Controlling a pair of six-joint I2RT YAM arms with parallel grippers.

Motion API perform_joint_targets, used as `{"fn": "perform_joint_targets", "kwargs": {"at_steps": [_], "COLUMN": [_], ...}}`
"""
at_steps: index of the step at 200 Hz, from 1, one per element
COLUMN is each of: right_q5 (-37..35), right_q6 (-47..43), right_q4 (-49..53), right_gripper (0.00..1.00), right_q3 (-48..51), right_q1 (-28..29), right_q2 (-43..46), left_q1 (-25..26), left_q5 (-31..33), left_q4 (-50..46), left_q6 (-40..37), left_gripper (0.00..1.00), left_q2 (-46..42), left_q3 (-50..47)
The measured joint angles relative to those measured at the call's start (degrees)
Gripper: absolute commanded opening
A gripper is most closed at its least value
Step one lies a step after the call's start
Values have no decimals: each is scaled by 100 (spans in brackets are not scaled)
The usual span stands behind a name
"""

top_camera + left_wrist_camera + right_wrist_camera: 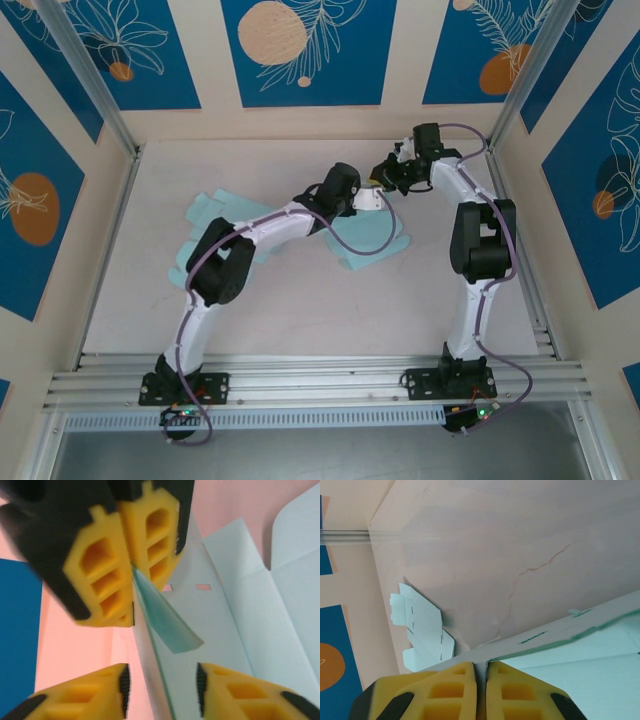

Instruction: Fold the paper box

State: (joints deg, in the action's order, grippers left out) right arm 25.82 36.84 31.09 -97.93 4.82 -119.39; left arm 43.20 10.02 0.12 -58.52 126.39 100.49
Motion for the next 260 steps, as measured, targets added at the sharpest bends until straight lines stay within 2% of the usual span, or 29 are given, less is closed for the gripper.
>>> {"fn": "perform_joint_targets", "kwargs": {"at_steps": [18, 48, 86, 127, 151, 163, 190, 213, 227, 260], "right_q5": [4, 37, 37, -2, -7, -22, -144, -225, -247, -319], "right_q6": [2, 2, 4, 168, 387, 472, 564, 439, 358, 229], "right_q4": [0, -61, -68, -122, -247, -365, -590, -669, -640, -686], "right_gripper": [4, 4, 4, 4, 7, 8, 16, 39, 48, 52], "right_q3": [0, 0, 7, 63, 170, 291, 726, 1080, 1346, 2048], "right_q1": [0, 7, 7, 7, -13, -13, -42, -162, -262, -660], "right_q2": [0, 0, 0, 0, 2, 28, 205, 452, 697, 1458], "left_q1": [-63, -142, -155, -157, -151, -146, -125, -76, -72, -81], "left_q5": [-153, -313, -188, 153, 271, 273, 212, 146, 140, 144], "left_q4": [-195, -407, -339, 437, 859, 966, 1252, 1495, 1576, 1698], "left_q6": [155, 306, 387, 254, 61, -63, -387, -605, -664, -772], "left_gripper": [52, 50, 31, 8, 1, 0, 0, 0, 0, 0], "left_q2": [-282, -599, -605, -605, -584, -555, -492, -439, -426, -426], "left_q3": [-109, -308, -651, -1093, -1226, -1270, -1425, -1475, -1478, -1478]}}
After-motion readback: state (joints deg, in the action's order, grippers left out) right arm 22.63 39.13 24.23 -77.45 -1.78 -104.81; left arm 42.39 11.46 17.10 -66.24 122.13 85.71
